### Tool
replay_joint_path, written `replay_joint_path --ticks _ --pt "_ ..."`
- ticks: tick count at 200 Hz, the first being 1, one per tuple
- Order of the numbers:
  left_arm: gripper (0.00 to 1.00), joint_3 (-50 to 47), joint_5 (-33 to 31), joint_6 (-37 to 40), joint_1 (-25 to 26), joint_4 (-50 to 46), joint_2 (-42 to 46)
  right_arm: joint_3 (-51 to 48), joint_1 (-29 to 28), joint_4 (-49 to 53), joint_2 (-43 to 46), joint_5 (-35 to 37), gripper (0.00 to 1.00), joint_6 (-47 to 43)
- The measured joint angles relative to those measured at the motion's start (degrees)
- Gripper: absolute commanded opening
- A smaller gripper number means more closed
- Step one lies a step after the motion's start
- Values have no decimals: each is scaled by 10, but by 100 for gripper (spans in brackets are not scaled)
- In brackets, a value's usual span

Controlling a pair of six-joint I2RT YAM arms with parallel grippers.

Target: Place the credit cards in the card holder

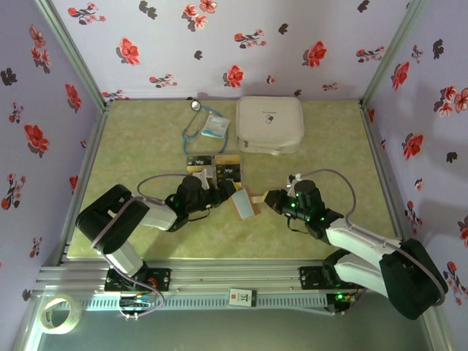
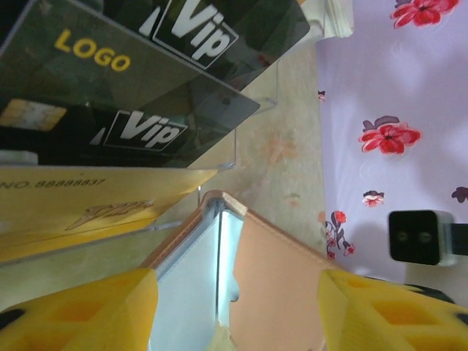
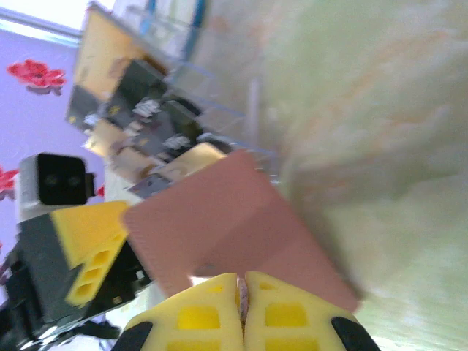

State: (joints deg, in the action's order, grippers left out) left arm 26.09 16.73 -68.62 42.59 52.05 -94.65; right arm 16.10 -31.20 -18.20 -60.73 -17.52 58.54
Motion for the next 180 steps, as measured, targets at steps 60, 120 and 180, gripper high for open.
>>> replay_joint_path --ticks 60,120,180 --pt "64 2 -6 50 10 -130 50 -39 87 30 36 7 0 -21" --pt "68 72 -26 125 37 -279 71 -39 112 57 42 -9 0 -46" --pt "70 203 -37 187 70 -381 62 -36 112 63 49 -34 0 -45"
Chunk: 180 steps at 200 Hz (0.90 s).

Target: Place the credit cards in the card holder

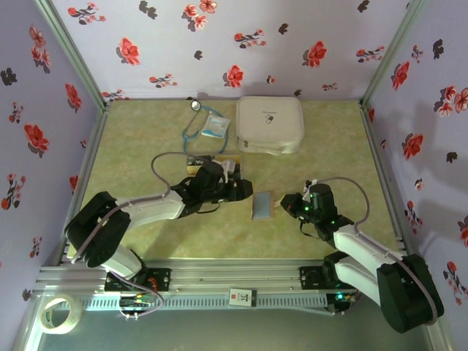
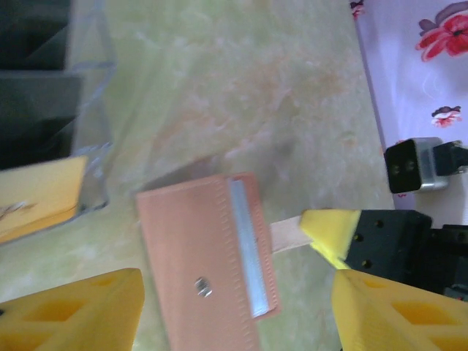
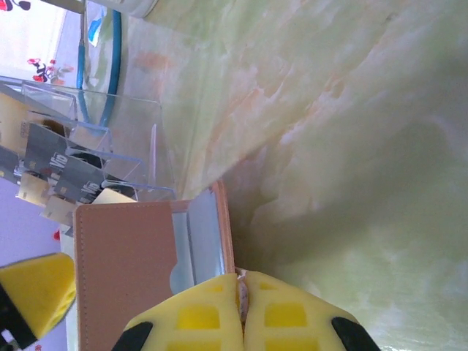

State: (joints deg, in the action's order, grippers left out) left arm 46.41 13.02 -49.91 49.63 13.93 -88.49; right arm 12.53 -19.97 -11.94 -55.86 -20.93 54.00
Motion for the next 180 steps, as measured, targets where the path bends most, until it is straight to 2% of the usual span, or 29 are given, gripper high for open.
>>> replay_joint_path --ticks 27,81,147,180 --pt "70 36 -13 24 6 -42 -12 16 0 10 17 -8 0 0" --pt "71 47 -43 54 8 -128 -38 27 0 13 25 -15 0 0" --pt "71 38 -70 60 12 -155 -39 23 0 14 22 -14 0 0" --pt "61 24 -70 68 12 -146 -54 22 0 14 22 -14 0 0"
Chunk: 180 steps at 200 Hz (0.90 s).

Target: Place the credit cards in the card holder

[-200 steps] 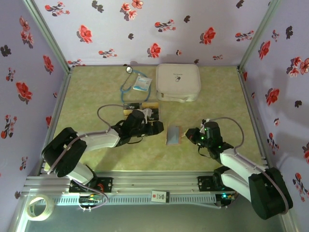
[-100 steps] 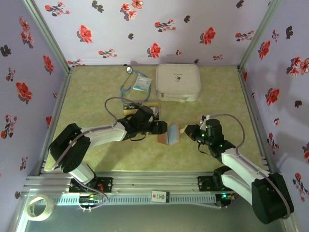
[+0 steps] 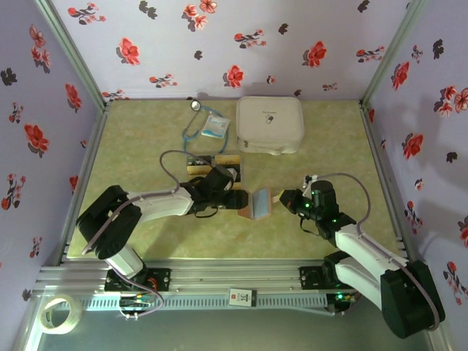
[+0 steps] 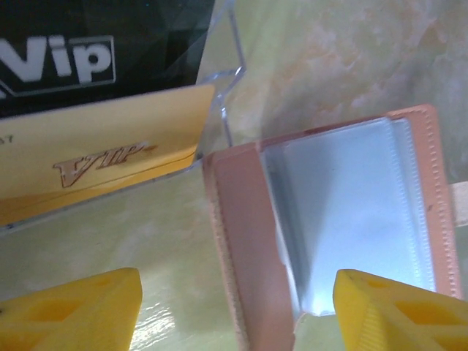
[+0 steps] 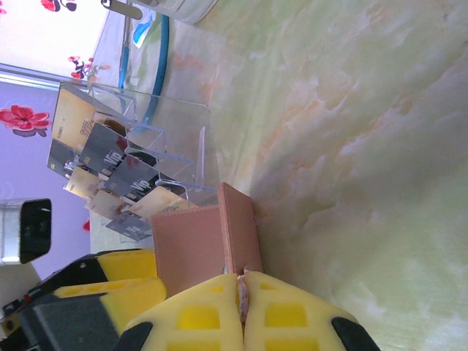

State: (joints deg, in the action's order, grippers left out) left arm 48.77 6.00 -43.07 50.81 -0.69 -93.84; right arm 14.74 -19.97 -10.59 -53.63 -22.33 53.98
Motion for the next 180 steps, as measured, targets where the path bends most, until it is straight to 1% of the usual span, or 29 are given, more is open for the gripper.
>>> replay_joint_path --ticks 12,27,47,73,86,100,106,115,126,140,169,180 --pt "55 -6 0 2 0 8 -7 -2 0 0 0 0 0 0" --pt "41 -16 3 6 0 23 -11 -5 0 2 0 0 0 -1" --pt "27 -28 11 7 1 47 -11 -8 0 3 0 0 0 -4" --pt "15 -43 21 3 1 83 -11 -10 0 9 0 3 0 -11" --pt "12 -53 24 2 1 95 -9 -13 0 14 0 4 1 -15" --pt "8 -64 26 0 2 101 -3 -15 0 21 -4 5 14 -20" --pt "8 -68 26 -2 2 101 2 -15 0 24 -6 5 21 -24" --pt "7 -75 26 -3 3 101 12 -16 0 29 -10 6 35 -31" --pt "7 -80 26 -6 5 96 26 -16 0 38 -14 7 43 -34" --pt "7 -86 19 -12 9 87 45 -14 0 50 -14 6 45 -43" --pt "7 -88 -4 -22 27 59 74 2 -1 86 1 4 46 -50" --pt "8 -89 -12 -28 31 50 77 14 -10 102 15 5 46 -52"
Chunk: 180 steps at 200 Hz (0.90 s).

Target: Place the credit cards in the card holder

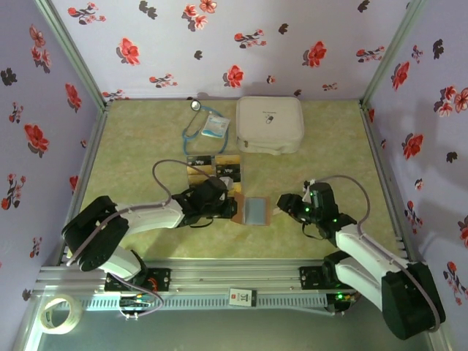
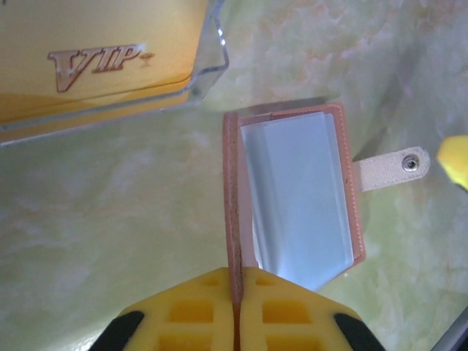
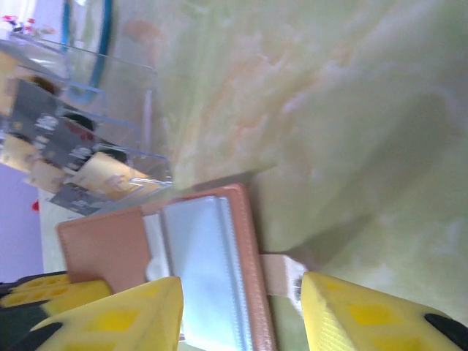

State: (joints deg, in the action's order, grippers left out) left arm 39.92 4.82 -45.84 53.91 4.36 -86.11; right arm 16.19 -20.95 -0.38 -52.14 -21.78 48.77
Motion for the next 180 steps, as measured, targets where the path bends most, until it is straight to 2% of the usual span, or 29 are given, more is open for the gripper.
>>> replay_joint_path --ticks 37,60,96,117,138,153,164,180 --pt "8 -8 -18 -10 2 -10 0 48 -78 15 -2 17 42 -5" --pt "8 -10 -22 -17 2 -12 1 57 -122 -11 -62 28 38 -3" --pt "11 -24 -27 -19 2 -12 7 67 -162 -65 -175 38 33 4" --pt "22 -29 -29 -18 2 -14 7 78 -175 -102 -230 38 30 8" --pt "42 -37 -33 -15 2 -15 7 80 -177 -133 -268 39 30 12" --pt "52 -42 -38 -14 2 -18 8 77 -177 -151 -283 41 29 14" --pt "56 -46 -45 -16 2 -24 11 73 -177 -164 -283 43 29 18" --pt "58 -47 -60 -14 2 -40 15 64 -177 -179 -283 47 30 24"
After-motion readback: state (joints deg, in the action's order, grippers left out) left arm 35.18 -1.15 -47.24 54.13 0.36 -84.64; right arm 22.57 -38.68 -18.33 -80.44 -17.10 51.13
